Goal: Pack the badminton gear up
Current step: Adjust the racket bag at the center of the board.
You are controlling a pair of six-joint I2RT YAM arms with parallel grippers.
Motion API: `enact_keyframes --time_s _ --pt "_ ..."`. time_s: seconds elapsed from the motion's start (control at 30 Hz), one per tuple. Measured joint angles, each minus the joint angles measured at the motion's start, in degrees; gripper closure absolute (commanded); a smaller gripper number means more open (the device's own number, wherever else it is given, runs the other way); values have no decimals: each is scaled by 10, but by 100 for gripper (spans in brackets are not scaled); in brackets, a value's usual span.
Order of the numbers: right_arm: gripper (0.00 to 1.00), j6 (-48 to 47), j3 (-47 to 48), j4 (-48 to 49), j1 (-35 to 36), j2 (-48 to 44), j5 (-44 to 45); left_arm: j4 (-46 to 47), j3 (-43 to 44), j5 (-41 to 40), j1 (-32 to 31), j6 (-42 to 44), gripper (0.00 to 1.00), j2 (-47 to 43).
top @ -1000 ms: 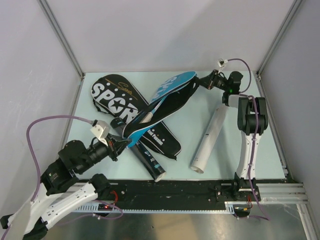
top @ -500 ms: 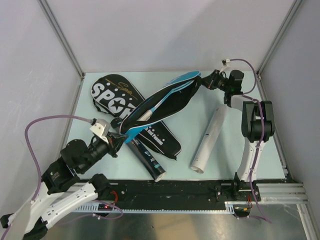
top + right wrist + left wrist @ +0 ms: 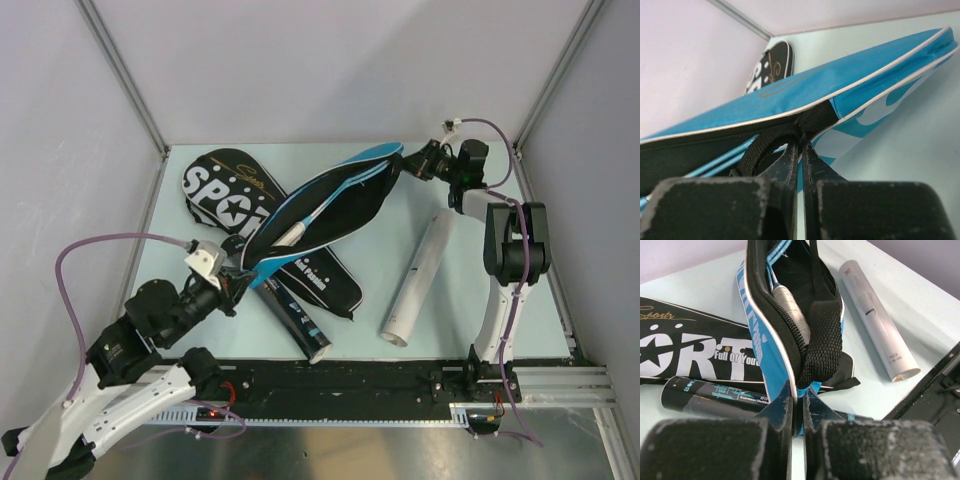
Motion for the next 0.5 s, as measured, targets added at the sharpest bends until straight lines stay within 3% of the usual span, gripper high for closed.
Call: enact_keyframes --time_s 0.1,0.27,0.33,0.43,0.5 --pt "100 51 0 30 -2 3 15 4 -13 16 0 10 97 0" --pt "100 127 23 74 -16 33 32 25 -37 13 0 63 90 43" --pt "100 145 38 76 -24 49 39 44 -36 -7 0 92 81 95" --pt "100 165 47 79 -41 67 54 54 -31 -43 1 127 55 195" --pt "100 174 47 79 -51 71 54 54 -30 -57 2 137 42 248"
